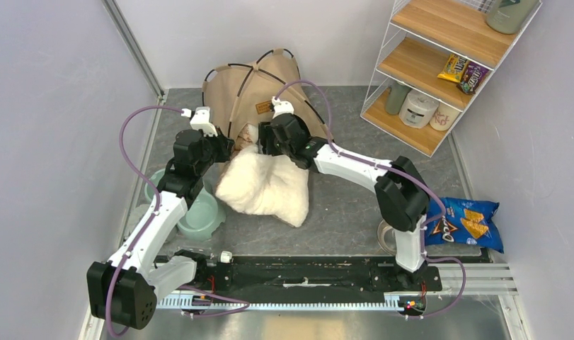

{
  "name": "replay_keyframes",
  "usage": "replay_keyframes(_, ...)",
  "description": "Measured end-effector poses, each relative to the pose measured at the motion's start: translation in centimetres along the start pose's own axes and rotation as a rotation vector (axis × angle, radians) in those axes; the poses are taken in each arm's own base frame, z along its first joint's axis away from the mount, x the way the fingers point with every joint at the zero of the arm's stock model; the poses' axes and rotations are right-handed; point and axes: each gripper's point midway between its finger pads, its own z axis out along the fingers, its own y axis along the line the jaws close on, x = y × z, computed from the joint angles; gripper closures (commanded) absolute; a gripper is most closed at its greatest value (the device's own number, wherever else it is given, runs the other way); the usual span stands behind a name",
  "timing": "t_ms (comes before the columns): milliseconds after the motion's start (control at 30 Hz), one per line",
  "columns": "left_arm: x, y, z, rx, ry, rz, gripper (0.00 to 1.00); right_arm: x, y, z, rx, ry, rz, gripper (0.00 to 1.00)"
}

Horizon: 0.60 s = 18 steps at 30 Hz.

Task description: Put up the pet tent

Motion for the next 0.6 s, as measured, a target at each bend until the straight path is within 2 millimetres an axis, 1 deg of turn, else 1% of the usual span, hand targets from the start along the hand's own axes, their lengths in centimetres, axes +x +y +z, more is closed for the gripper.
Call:
replay_keyframes(67, 0.0, 0.0, 0.0, 0.0, 0.0, 0.0, 0.98, 0.0, -0.4, -1.1, 0.007, 0.001, 0.008, 0.11)
replay_keyframes(133, 0.0, 0.0, 0.0, 0.0, -0.001, 0.0, 0.98, -0.3, -0.9, -2.9, 0.011, -0.002, 0.013, 0.06)
replay_keyframes(200, -0.1, 0.0, 0.0, 0.0, -0.003, 0.0, 0.98, -1.2, -0.9, -4.9, 0.005, -0.016, 0.024, 0.03)
replay_keyframes(300, -0.1, 0.0, 0.0, 0.001, -0.006, 0.0, 0.98, -2.9, -0.6, -7.4, -0.013, -0.05, 0.042, 0.03)
replay_keyframes(433, -0.1, 0.0, 0.0, 0.002, -0.006, 0.0, 0.98, -4.6, -0.3, -9.8, -0.027, -0.078, 0.066, 0.03)
replay_keyframes(533, -0.1, 0.0, 0.0, 0.001, -0.006, 0.0, 0.98, -4.4, -0.6, -11.0, -0.02, -0.069, 0.086, 0.03)
replay_keyframes(600, -0.1, 0.0, 0.0, 0.001, -0.006, 0.0, 0.98, -3.6, -1.4, -11.7, -0.001, -0.051, 0.108, 0.03)
